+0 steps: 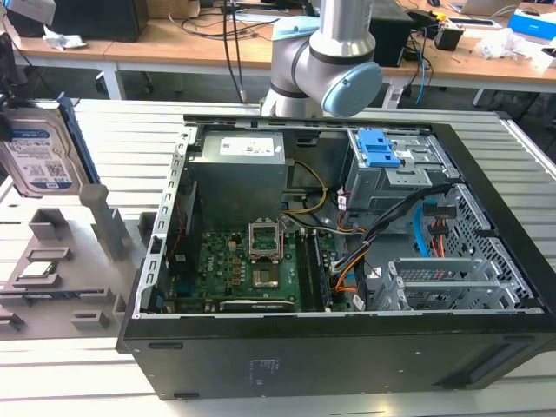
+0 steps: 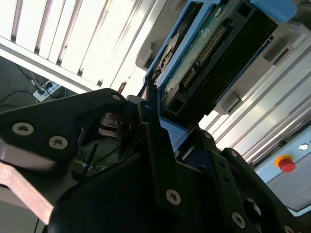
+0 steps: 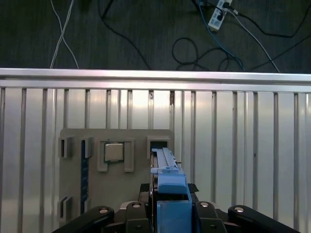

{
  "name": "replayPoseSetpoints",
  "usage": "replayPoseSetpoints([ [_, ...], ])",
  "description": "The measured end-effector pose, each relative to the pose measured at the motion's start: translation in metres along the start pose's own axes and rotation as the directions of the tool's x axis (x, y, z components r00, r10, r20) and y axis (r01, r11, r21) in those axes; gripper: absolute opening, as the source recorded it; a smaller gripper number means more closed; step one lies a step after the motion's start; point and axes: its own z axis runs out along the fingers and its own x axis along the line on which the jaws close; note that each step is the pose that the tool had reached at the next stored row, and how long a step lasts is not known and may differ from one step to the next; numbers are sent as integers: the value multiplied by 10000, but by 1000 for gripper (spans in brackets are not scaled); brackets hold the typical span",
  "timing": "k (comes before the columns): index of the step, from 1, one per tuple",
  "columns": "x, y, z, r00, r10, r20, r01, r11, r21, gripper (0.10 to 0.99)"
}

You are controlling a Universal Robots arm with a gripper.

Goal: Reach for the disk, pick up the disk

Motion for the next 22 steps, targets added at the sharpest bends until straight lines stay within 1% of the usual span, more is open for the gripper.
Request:
replayPoseSetpoints([
  [1, 0, 1, -32, 10000, -1, 0, 1, 10000, 0, 369],
  [5, 0, 4, -111, 10000, -1, 0, 1, 10000, 0, 369],
  [6, 0, 5, -140, 10000, -1, 0, 1, 10000, 0, 369],
  [10, -1, 8, -209, 10000, -1, 0, 1, 10000, 0, 369],
  [11, -1, 10, -246, 10000, -1, 0, 1, 10000, 0, 369],
  [17, -2, 13, -334, 10000, -1, 0, 1, 10000, 0, 369],
  [22, -3, 17, -426, 10000, -1, 0, 1, 10000, 0, 369],
])
